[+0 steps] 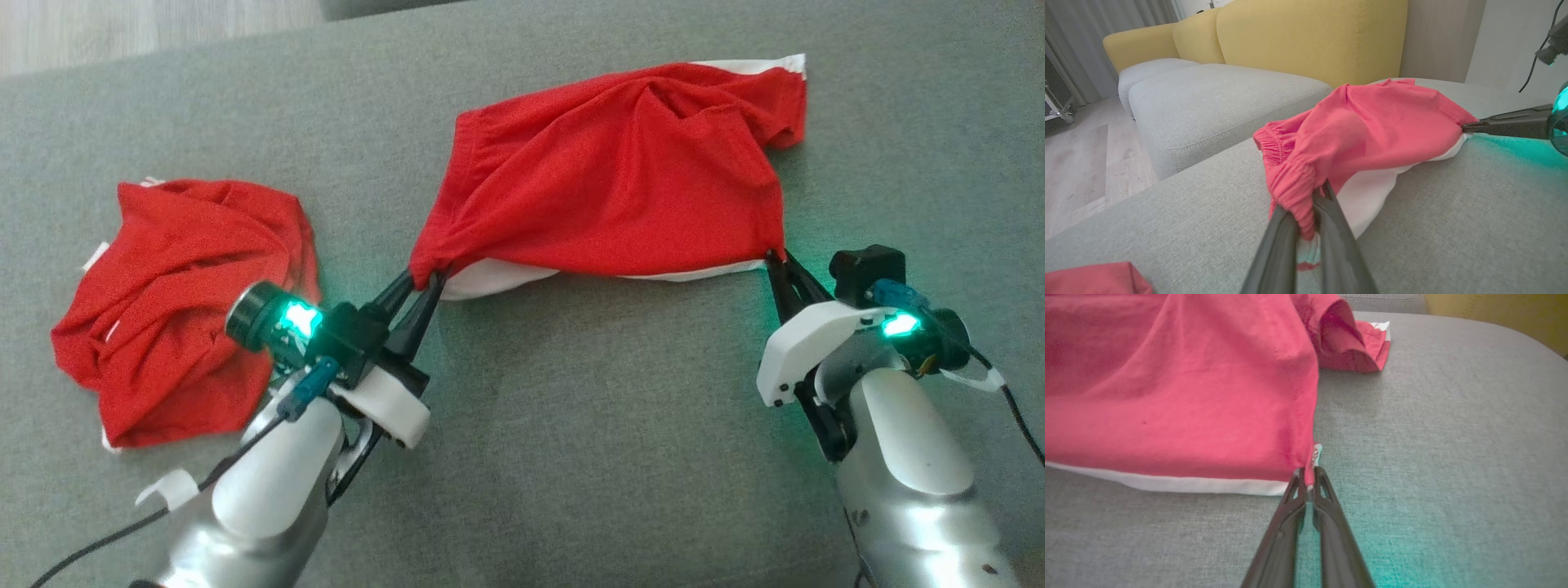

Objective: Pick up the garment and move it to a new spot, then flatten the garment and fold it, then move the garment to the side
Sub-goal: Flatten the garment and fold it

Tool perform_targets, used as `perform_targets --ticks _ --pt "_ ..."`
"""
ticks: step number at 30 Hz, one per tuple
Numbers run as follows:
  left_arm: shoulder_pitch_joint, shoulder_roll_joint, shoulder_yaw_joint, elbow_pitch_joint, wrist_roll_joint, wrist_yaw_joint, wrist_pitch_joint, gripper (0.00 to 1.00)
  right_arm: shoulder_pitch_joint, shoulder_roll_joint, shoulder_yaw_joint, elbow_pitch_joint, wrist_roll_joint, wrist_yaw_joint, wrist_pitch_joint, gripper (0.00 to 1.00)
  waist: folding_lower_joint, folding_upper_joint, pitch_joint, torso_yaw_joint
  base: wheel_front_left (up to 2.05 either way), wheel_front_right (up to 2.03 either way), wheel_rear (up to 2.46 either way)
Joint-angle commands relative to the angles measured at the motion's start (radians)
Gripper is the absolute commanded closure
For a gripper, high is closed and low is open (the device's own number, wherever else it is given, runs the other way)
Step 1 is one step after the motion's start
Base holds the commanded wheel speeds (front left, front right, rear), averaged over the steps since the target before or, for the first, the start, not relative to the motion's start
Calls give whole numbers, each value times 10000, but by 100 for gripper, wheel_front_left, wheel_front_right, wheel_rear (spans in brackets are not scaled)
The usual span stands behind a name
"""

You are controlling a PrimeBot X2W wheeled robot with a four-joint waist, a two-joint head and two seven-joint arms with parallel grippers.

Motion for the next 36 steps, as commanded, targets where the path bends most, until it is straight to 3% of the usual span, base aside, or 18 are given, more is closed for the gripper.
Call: perform_targets --ticks 1,13,22,29,36 --pt "-103 230 398 -195 -94 66 -97 100 -178 20 221 -273 162 -7 -154 100 0 -1 -159 -66 0 0 0" --pt "5 797 603 -20 -392 7 67 100 -621 20 638 -2039 2532 -7 -336 100 0 -1 -1421 -402 0 0 0" --pt "-1444 1507 813 -840 -841 -268 1025 100 -1551 -4 982 -3720 3166 -7 -198 100 0 -1 -2272 -561 0 0 0" --pt "-2774 1904 1539 -2069 -1335 -143 1536 100 -2570 5 468 -4464 2632 -7 -1051 100 0 -1 -2627 -604 0 0 0" --pt "-2210 1965 1831 -3339 -2038 48 2052 100 -2085 17 100 -4782 1916 -7 -941 100 0 -1 -2637 -534 0 0 0"
